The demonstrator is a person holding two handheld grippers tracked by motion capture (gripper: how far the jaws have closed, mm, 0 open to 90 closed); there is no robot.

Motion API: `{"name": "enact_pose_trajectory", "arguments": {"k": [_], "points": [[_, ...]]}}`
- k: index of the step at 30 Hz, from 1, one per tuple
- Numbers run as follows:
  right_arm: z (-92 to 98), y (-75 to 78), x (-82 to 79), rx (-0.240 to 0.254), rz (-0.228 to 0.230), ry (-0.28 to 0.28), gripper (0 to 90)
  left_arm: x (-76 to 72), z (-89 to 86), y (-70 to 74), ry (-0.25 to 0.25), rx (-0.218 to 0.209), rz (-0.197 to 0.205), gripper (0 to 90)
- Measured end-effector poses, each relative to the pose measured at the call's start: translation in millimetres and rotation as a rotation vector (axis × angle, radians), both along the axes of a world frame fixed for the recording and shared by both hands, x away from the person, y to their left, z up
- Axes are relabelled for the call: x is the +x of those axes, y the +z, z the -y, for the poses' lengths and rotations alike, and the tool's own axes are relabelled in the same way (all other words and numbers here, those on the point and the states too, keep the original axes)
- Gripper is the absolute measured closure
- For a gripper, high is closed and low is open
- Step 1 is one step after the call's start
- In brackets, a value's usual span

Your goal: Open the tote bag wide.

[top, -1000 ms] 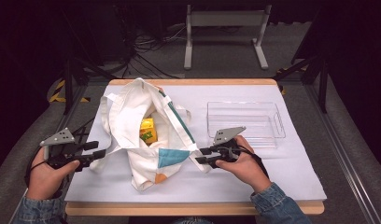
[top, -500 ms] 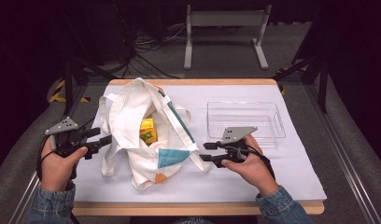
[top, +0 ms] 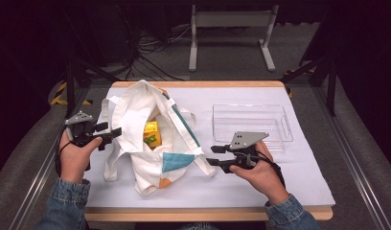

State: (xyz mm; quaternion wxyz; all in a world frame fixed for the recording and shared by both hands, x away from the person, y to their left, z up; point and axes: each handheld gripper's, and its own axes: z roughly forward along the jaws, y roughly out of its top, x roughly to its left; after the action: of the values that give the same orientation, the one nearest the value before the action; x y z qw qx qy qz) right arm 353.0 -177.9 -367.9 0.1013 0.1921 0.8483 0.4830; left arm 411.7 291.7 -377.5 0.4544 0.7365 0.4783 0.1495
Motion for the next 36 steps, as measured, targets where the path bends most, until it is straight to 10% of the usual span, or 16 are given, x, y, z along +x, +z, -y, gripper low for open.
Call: {"name": "enact_pose_trajectory", "arguments": {"k": [3,9,20,29,36], "points": [[0.1,-0.3,-0.8,-0.001,0.002,0.001,54.8,1.2,0.1,-1.1,-0.014,-0.012,-0.001,63.9],[0.8,0.2,-1.7,0.0,0.009,-0.004,54.9,-6.7,-1.2,9.1,-0.018,-0.009,0.058,86.9],[-5.4,0.0,1.0,-0.002,0.009,0.022,54.9,-28.8,-9.0,29.9,0.019,0.057,0.157,88.4],[-9.3,0.0,2.1,-0.002,0.008,0.034,54.9,-28.6,-13.3,18.9,0.064,0.206,0.125,88.5],[-13.9,16.8,3.8,0.046,0.039,0.044,54.8,-22.8,-9.6,3.9,0.045,0.226,0.107,88.5]]}}
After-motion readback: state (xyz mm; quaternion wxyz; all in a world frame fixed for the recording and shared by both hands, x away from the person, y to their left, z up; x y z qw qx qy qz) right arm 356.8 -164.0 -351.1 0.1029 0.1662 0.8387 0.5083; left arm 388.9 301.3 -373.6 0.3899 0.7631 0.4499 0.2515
